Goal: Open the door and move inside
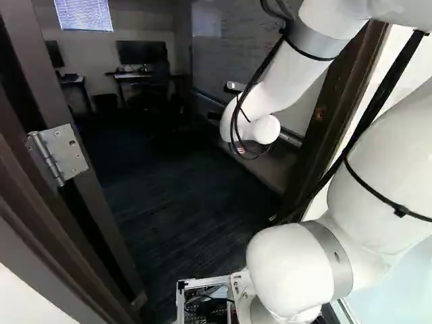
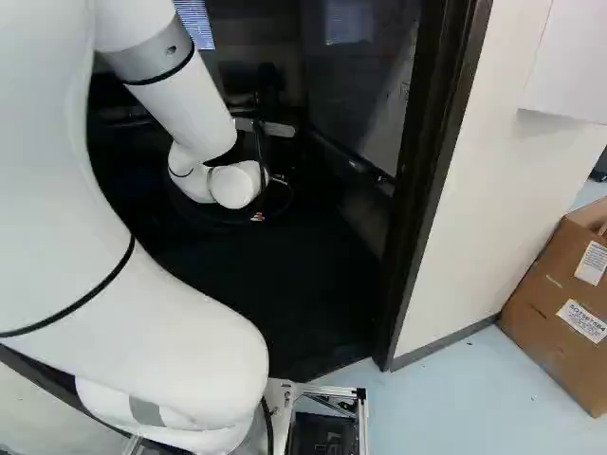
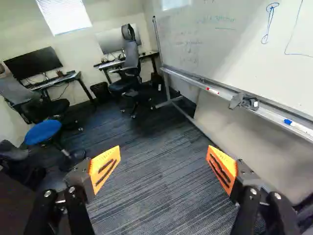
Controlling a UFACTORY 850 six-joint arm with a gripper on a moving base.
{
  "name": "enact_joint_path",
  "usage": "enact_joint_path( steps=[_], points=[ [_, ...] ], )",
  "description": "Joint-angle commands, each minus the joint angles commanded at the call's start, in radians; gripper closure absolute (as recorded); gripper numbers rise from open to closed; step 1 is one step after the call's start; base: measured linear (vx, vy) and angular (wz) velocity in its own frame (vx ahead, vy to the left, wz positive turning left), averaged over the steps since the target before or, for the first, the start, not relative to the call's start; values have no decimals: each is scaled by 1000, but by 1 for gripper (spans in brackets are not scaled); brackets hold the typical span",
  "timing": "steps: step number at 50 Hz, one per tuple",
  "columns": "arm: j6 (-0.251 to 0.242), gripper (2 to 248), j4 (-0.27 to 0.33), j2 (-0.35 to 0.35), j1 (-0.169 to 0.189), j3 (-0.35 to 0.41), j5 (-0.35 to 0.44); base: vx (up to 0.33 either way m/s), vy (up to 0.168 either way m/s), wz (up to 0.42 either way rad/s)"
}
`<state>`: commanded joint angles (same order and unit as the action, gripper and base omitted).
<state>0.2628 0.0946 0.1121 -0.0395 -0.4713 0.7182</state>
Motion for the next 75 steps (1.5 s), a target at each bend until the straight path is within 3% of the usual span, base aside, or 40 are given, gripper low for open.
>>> enact_joint_path(
  steps=[75],
  points=[
    [0, 3, 1, 0, 0, 0, 0, 38, 1, -3]
  ],
)
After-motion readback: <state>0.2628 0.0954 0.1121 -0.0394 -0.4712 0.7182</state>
